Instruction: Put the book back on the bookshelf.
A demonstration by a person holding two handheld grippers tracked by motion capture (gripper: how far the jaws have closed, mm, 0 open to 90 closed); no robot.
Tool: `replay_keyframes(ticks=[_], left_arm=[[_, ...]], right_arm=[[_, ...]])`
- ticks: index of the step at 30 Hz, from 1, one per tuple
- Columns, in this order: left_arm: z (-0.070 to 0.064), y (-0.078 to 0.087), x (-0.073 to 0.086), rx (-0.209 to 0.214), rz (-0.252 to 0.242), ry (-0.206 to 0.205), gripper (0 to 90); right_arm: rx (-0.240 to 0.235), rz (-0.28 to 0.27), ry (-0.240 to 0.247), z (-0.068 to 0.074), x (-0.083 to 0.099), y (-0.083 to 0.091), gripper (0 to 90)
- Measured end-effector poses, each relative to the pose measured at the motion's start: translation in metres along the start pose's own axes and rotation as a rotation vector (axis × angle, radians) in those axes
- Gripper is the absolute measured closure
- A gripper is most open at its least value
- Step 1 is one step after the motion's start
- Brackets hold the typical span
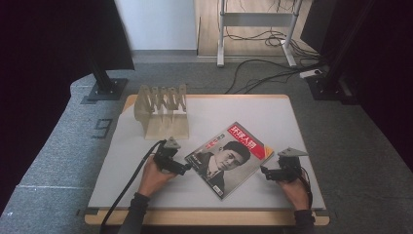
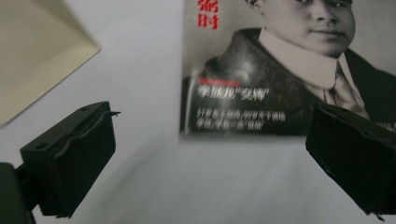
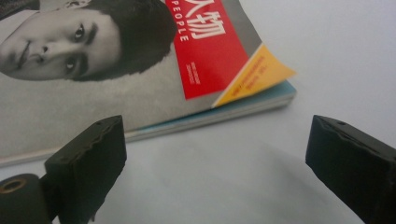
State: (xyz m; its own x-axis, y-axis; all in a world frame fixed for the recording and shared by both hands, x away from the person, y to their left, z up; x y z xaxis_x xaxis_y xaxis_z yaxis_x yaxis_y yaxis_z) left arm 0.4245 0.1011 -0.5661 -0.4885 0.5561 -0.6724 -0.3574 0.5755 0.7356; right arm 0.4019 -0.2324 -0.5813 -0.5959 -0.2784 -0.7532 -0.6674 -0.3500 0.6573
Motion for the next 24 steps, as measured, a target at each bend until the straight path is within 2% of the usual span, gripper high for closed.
replay_keyframes(ticks=[5, 10, 13, 14, 15, 16, 19, 23, 24], left_arm=[[-0.001, -0.021, -0.015, 0.030, 0.018, -0.012, 1.8], [0.000, -0.037, -0.016, 0.064, 0.044, -0.006, 2.0], [-0.003, -0.042, -0.013, 0.091, 0.059, -0.007, 3.1], [-0.003, -0.042, -0.013, 0.091, 0.059, -0.007, 2.9], [-0.005, -0.044, -0.011, 0.072, 0.065, -0.032, 2.4], [-0.007, -0.044, -0.010, 0.071, 0.070, -0.040, 2.5], [-0.016, -0.043, -0.010, 0.109, 0.068, -0.043, 2.9], [-0.022, -0.044, -0.008, 0.060, 0.082, -0.060, 3.2], [-0.023, -0.044, -0.008, 0.058, 0.078, -0.052, 3.1]], right_arm=[[-0.014, 0.011, 0.030, 0.003, -0.010, -0.008, 6.2], [0.002, 0.027, 0.041, -0.003, -0.020, -0.020, 6.2], [0.014, 0.047, 0.043, -0.007, -0.021, -0.028, 6.7], [0.014, 0.047, 0.043, -0.007, -0.021, -0.028, 6.7], [0.015, 0.056, 0.033, -0.008, -0.019, -0.030, 7.1], [0.017, 0.053, 0.033, -0.009, -0.018, -0.029, 7.1], [0.011, 0.040, 0.014, -0.007, -0.015, -0.023, 8.7], [-0.029, 0.031, 0.014, 0.002, -0.010, -0.016, 11.9], [-0.043, 0.031, 0.017, 0.005, -0.009, -0.016, 12.3]])
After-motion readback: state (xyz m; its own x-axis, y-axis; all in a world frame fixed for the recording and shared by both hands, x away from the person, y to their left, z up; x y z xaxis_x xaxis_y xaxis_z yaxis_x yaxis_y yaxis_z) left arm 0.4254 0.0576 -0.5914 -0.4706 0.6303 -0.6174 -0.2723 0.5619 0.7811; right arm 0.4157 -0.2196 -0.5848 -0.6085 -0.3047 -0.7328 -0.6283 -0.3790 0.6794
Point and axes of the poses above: each handheld gripper's, and its own axes: y roughly backward along the jaws, x roughly out of its underside, z roughly to its left, the point moved 9 cm from there along -y, roughly forward along the jaws, and after that the axes turned 2 degrees about x, right-handed, at the moved point
